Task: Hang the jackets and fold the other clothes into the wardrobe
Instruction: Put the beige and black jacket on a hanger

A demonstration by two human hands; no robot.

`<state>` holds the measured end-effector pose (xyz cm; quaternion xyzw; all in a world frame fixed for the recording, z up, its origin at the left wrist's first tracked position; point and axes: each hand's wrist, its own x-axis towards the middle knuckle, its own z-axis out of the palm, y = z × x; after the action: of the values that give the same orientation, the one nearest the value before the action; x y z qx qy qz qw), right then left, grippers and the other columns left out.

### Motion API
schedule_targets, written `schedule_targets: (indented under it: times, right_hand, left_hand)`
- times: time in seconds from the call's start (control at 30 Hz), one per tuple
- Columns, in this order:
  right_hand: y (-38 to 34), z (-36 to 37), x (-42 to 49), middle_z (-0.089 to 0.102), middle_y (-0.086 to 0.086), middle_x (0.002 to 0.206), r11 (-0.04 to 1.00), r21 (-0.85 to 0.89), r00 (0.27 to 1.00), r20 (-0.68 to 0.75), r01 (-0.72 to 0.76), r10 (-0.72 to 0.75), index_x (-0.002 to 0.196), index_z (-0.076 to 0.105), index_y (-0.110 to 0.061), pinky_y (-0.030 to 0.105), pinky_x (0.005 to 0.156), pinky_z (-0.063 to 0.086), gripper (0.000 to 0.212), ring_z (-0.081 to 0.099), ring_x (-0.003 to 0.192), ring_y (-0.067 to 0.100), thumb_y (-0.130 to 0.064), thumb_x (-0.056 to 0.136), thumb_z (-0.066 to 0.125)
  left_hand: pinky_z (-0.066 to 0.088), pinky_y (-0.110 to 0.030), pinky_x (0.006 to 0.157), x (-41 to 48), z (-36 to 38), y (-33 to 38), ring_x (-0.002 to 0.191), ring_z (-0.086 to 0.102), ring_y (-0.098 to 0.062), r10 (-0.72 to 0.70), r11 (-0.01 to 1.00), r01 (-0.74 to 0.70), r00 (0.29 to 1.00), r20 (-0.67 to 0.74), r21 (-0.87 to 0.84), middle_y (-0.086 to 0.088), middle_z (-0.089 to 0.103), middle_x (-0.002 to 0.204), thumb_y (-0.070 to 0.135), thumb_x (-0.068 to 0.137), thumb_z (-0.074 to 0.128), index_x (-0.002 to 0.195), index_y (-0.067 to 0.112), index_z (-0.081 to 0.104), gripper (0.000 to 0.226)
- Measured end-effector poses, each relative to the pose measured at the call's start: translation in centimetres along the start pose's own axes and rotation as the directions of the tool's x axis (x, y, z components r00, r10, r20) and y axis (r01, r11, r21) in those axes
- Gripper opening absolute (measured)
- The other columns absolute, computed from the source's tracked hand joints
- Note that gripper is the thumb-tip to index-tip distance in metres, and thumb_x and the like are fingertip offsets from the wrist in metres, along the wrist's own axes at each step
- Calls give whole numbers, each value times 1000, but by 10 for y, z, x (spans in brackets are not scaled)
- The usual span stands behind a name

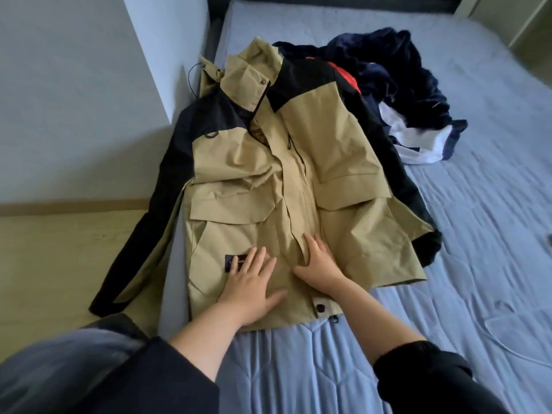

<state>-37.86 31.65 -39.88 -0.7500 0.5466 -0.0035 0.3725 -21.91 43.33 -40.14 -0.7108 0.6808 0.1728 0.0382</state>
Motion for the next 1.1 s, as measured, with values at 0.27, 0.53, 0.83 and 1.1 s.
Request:
schedule_targets:
  times: [0.27, 0.53, 0.83, 1.1]
  right_hand:
    - [-5, -1, -50, 61, 10, 96, 967, -139, 921, -360, -212, 150, 95, 52, -9, 33, 72, 40, 13, 56, 95, 32, -11, 87, 42]
    - [43, -82, -64, 67, 4, 69, 743, 667, 715, -492, -55, 496, 102, 59, -6, 28, 52, 50, 23, 63, 55, 14, -7, 96, 36]
    - [85, -92, -59, 41, 15, 138, 763, 620, 480, -621, -183, 620, 136, 39, -7, 40, 100, 35, 55, 42, 125, 32, -31, 90, 56]
    - [110, -151, -34, 58, 19, 96, 622, 646, 642, -255, -443, 723, 118, 56, 7, 40, 61, 49, 41, 58, 76, 31, -23, 92, 56]
  left_hand:
    - [25, -57, 108, -13, -18, 25, 144, 12, -25, 167, 970, -170, 985, 31, 173, -3, 14, 156, 35, 80, 61, 145, 22, 30, 73]
    - [39, -25, 62, -18, -56, -20, 80, 64, -24, -274, 859, 13, 857, -437, -512, 1, 71, 81, 11, 73, 62, 92, 22, 71, 23]
    - [8, -38, 119, -30, -14, 21, 147, 3, -17, 63, 979, -42, 993, 101, -197, 0, 10, 160, 70, 85, 44, 150, 28, 24, 80]
    - [10, -28, 116, -17, -47, 57, 146, 11, -12, -5, 716, -5, 1000, -13, -698, 4, 8, 160, 44, 98, 43, 152, 33, 2, 68]
